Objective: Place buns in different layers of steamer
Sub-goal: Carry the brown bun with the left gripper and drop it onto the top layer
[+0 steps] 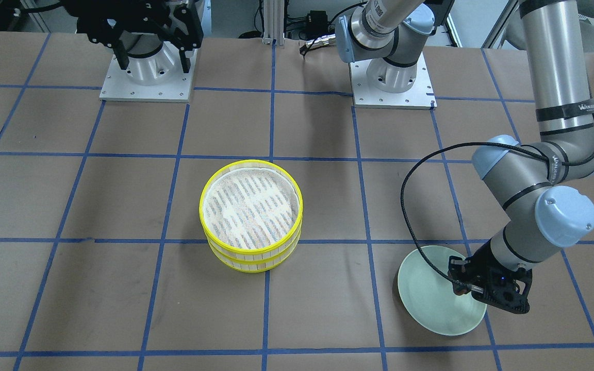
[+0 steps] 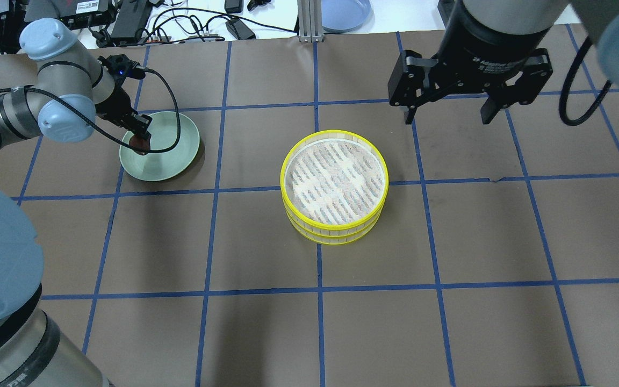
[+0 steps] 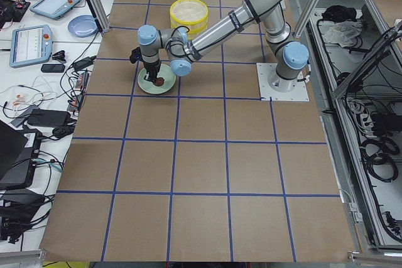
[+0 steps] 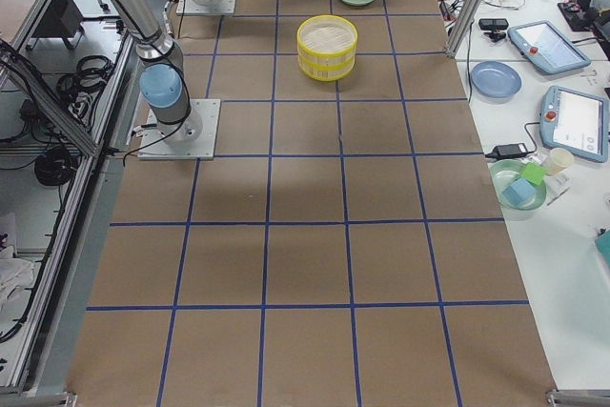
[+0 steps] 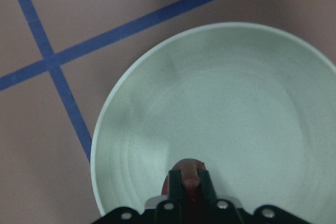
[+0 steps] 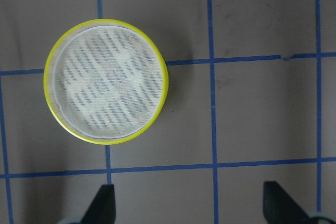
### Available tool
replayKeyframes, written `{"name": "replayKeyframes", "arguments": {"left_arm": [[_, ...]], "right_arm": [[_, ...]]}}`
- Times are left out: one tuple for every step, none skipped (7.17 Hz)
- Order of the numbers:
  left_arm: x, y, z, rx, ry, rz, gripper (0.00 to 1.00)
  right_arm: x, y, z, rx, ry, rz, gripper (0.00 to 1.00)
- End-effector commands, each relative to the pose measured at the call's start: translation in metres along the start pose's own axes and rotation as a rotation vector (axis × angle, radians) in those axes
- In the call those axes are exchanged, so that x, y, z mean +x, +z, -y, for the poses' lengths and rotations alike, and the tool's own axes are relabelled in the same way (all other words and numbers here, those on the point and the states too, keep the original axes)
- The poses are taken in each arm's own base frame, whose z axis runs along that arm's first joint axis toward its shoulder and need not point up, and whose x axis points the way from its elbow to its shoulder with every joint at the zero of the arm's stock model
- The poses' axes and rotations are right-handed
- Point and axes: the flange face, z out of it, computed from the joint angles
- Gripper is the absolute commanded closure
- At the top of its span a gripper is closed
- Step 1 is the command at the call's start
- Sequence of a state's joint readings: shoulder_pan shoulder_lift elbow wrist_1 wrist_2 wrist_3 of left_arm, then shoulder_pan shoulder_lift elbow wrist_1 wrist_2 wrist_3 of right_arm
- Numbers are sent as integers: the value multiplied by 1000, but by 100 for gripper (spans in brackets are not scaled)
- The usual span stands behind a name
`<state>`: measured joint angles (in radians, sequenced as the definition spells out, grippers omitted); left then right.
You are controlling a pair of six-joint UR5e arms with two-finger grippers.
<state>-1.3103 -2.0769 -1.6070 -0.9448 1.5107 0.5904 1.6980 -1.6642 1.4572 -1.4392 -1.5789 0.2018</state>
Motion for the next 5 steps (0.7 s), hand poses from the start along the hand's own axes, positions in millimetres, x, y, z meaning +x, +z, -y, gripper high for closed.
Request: {"name": "replayKeyframes", "arguments": {"left_arm": [[49, -36, 13, 35, -98, -16, 100], [97, -53, 24, 53, -175, -22, 100], [139, -69, 31, 87, -236, -74, 100], [164, -82, 32, 98, -300, -142, 100], [182, -89, 31, 95, -351, -152, 100]], "right_arm": [[35, -3, 17, -23, 65, 7, 0], [36, -5, 15, -17, 12, 4, 0], [36, -4, 14, -2, -16, 10, 0], [36, 7, 19, -18, -24, -5, 0], [34, 15, 24, -26, -15, 11, 0]]}}
